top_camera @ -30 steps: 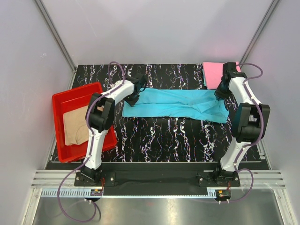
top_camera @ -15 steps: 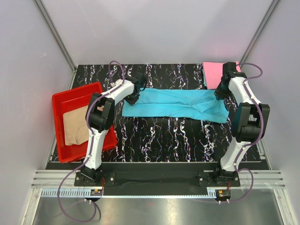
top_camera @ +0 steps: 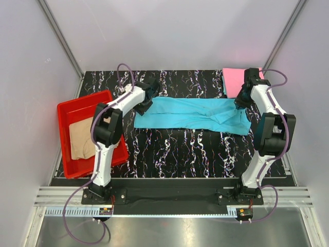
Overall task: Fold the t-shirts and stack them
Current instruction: Fold the tshirt
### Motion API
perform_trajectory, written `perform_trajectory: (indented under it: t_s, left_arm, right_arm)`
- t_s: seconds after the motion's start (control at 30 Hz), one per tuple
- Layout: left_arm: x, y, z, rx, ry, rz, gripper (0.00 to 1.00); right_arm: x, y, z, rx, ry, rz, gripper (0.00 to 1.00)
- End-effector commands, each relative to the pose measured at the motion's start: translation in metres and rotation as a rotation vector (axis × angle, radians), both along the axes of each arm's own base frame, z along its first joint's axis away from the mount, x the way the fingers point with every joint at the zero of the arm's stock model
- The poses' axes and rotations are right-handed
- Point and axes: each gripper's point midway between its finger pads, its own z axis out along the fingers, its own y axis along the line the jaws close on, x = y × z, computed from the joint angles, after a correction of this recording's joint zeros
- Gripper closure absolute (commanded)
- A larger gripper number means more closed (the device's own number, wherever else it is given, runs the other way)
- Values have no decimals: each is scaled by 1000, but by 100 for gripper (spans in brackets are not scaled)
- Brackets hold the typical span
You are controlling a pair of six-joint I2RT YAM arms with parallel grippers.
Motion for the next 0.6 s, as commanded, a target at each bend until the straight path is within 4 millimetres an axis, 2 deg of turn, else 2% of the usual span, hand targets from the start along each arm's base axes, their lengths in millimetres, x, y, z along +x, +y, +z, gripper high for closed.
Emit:
perform_trajectory:
  t_s: [0.0,0.03,0.07,0.13,0.27,0.57]
  left_arm:
    - [11,9,66,3,-162,-8,50]
    - [9,6,73,-15,-174,-35,49]
    - [4,5,66,-15,-158,-57,49]
    - [3,0,70,-34,-183,-101,50]
    - [-10,-2,61,-41,-154,-123,50]
    - [-41,14,17,16,-20,-58,52]
  right_arm:
    - [6,3,19,20,-72,17,99]
    - [6,3,18,19,-69,18,99]
    - [6,3,18,16,-70,20,99]
    - [5,1,19,7,-63,23,99]
    - [5,-5,23,-25,-62,15,99]
    - [3,-12,22,-64,-40,10,99]
